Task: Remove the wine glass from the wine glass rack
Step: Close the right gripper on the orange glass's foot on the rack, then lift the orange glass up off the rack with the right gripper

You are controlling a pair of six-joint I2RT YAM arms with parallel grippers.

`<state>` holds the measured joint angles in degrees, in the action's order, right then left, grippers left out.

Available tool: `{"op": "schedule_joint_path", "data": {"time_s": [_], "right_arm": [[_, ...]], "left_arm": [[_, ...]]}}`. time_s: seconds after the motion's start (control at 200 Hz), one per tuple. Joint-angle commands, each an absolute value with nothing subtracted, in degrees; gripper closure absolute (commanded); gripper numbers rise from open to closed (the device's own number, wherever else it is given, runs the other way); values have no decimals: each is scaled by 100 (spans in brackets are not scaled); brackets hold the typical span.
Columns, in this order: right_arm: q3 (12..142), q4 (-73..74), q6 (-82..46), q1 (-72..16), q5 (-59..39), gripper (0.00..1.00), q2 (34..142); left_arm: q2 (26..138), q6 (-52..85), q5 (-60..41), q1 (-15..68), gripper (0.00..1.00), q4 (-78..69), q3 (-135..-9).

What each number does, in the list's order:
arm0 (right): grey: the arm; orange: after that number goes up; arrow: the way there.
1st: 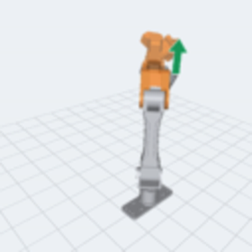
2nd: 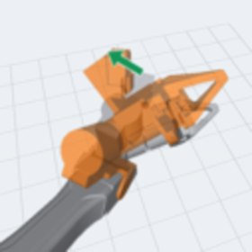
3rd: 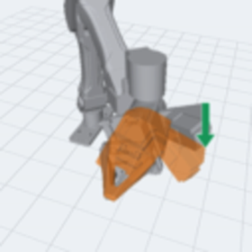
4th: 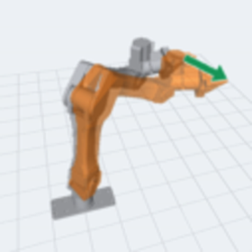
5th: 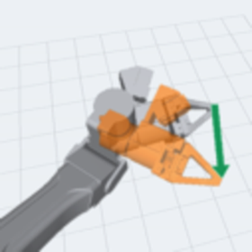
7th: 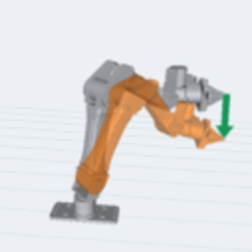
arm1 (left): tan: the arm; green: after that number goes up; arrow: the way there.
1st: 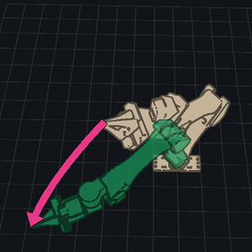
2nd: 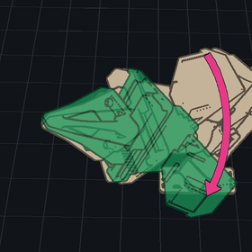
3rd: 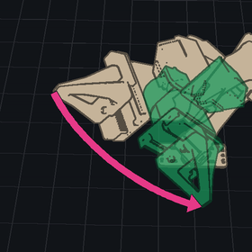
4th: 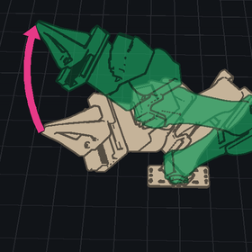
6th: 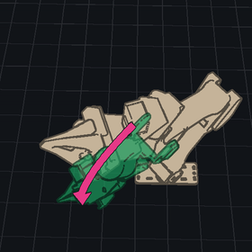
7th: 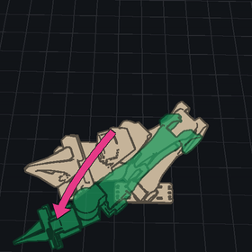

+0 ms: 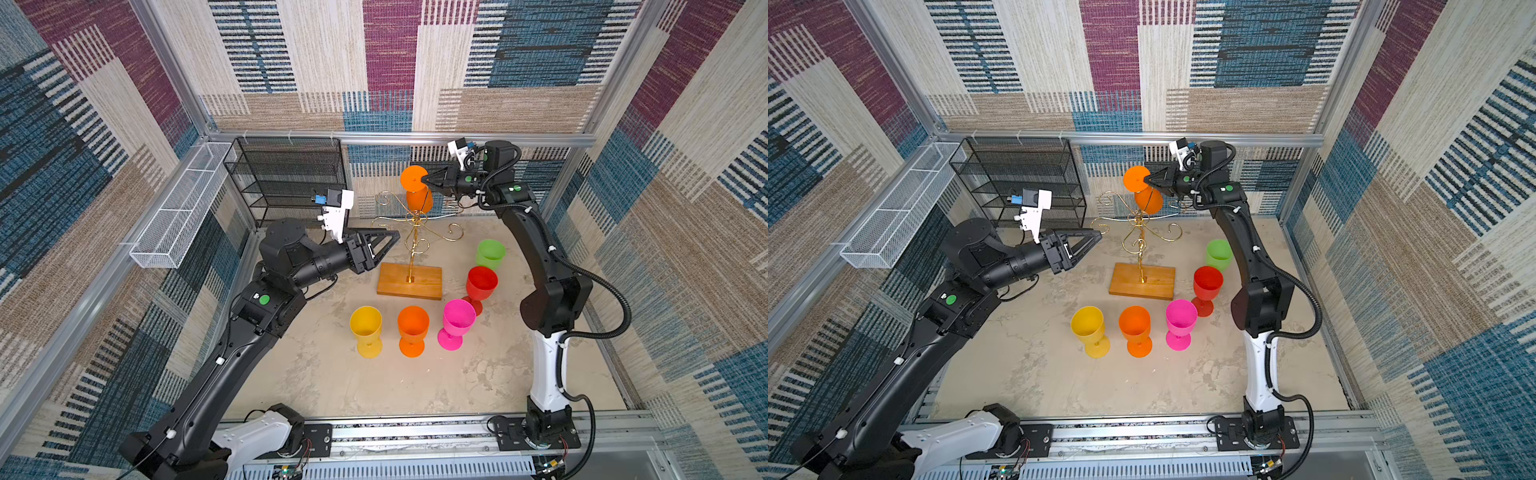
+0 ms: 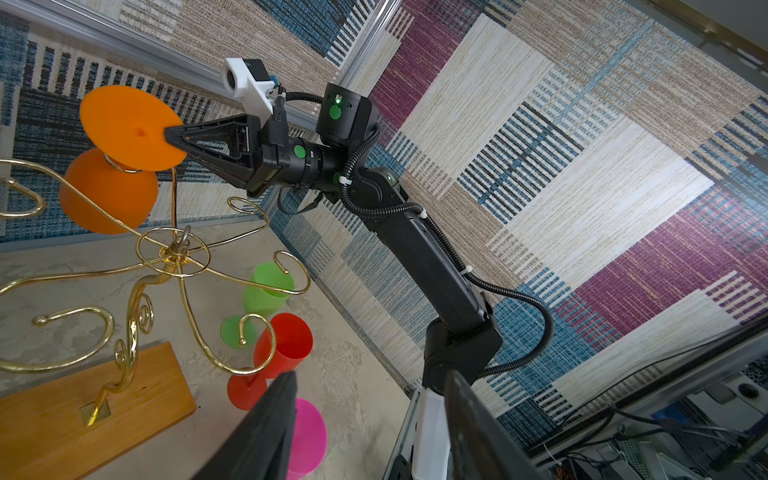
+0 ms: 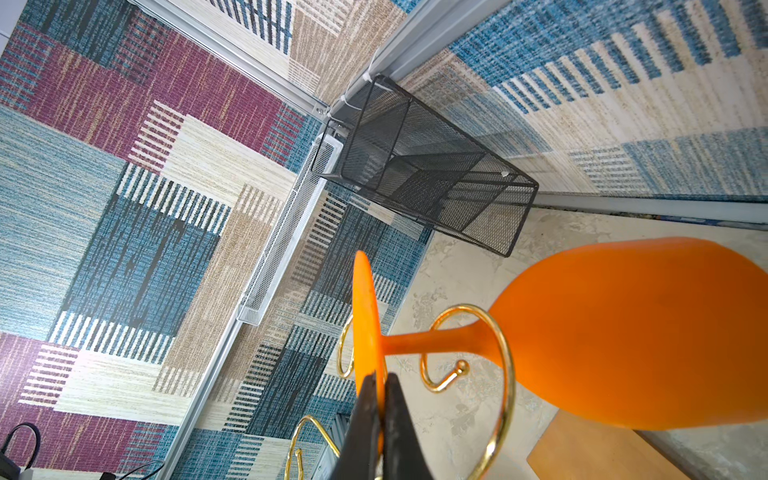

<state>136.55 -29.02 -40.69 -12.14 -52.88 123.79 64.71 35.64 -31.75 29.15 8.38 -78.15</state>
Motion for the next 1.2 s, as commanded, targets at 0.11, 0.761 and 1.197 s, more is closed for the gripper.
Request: {"op": "schedule_joint_path", "data": {"time_s": [0.11, 0.761, 1.197], "right_arm": [[13579, -2586, -4148, -1152, -5320, 100, 12301], [12623, -2289, -4069, -1116, -5304, 100, 11651], [12542, -2285, -3990, -1412, -5440, 100, 11610]], "left_arm": [[6432, 3489, -3199, 2900, 40, 739, -7765], [6407, 3557, -3208, 2874, 40, 642, -7655], [6390, 3578, -3217, 2861, 41, 605, -7611]]}}
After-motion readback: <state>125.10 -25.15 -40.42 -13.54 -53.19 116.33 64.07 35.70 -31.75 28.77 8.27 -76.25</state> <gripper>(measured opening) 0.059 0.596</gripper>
